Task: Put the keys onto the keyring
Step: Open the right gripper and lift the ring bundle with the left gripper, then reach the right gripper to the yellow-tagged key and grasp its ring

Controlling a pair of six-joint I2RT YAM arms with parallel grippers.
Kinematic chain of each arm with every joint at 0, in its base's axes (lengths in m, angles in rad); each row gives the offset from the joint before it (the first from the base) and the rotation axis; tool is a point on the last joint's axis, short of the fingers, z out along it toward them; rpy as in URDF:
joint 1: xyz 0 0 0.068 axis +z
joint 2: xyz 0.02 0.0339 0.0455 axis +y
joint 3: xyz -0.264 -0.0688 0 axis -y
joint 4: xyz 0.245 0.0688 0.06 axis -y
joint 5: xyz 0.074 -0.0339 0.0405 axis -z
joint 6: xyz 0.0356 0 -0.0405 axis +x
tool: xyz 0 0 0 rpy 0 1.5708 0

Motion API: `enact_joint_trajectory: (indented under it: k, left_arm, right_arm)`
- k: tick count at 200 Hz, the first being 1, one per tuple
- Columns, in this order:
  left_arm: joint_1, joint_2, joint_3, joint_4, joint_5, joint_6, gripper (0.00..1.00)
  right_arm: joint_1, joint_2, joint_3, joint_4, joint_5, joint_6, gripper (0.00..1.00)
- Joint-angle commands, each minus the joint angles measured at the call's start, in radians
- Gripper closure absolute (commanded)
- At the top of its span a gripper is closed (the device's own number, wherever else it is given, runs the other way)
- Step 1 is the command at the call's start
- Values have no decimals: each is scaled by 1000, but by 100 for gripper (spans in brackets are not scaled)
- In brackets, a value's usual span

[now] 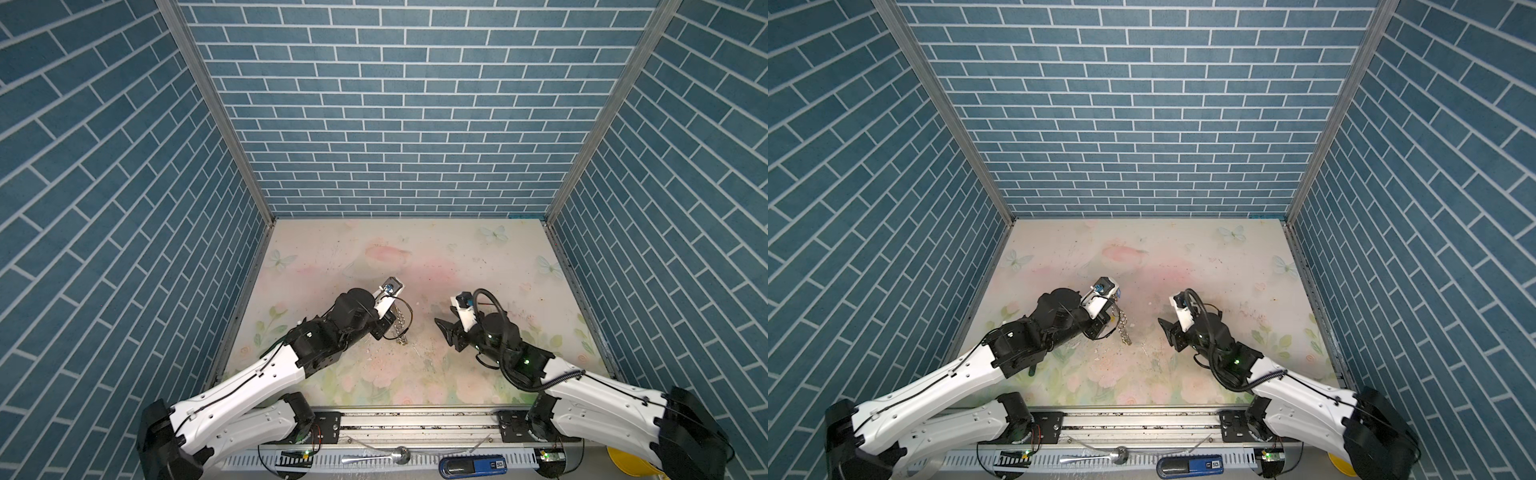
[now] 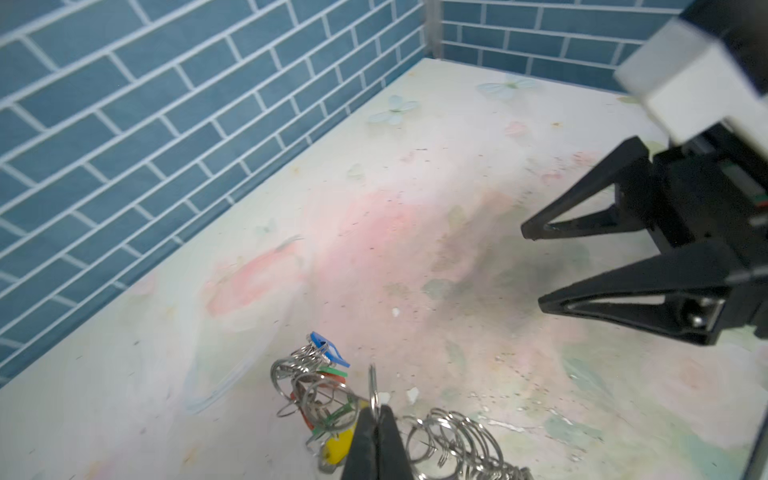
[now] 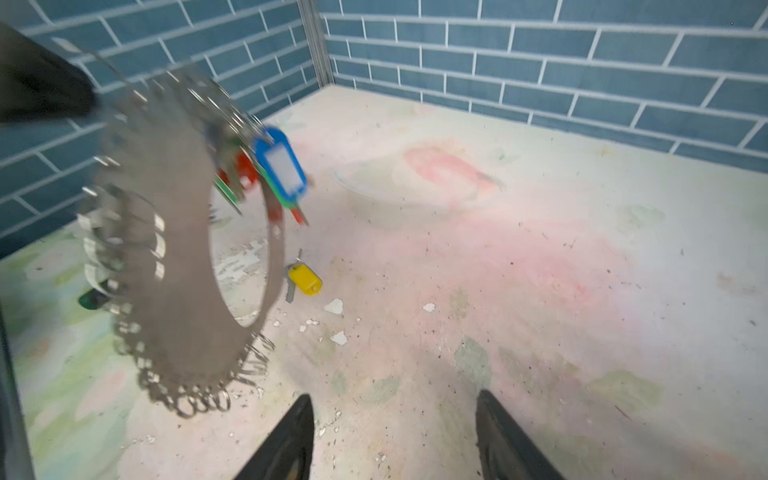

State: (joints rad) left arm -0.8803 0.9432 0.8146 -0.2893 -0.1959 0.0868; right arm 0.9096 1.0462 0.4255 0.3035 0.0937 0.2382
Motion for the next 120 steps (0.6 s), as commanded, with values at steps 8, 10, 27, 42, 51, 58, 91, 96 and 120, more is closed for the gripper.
enact_joint_trajectory:
  k: [8, 10, 27, 42, 51, 58, 91, 96, 120]
  left_arm:
    - [4, -67, 67, -143, -276, -69, 100]
    - [4, -73, 68, -149, -286, -71, 100]
    - [6, -127, 77, -197, -370, -93, 100]
    - [6, -182, 80, -234, -435, -122, 100]
    - [6, -218, 80, -253, -468, -135, 100]
    - [6, -242, 81, -269, -508, -152, 100]
    - [6, -338, 99, -358, -600, -191, 100]
    - [6, -348, 102, -371, -608, -198, 100]
    - [6, -385, 114, -429, -648, -229, 100]
  right_arm:
    - [2, 230, 195, -89, -7, 160, 43]
    - [2, 246, 206, -91, -15, 167, 44]
    - [3, 363, 298, -128, -33, 228, 48]
    - [2, 451, 383, -167, -43, 279, 49]
    - [4, 501, 433, -186, -60, 301, 51]
    - [4, 539, 470, -197, -72, 319, 51]
    - [6, 702, 614, -218, -132, 390, 53]
    - [8, 726, 633, -218, -147, 399, 54]
    - [28, 822, 731, -234, -175, 430, 55]
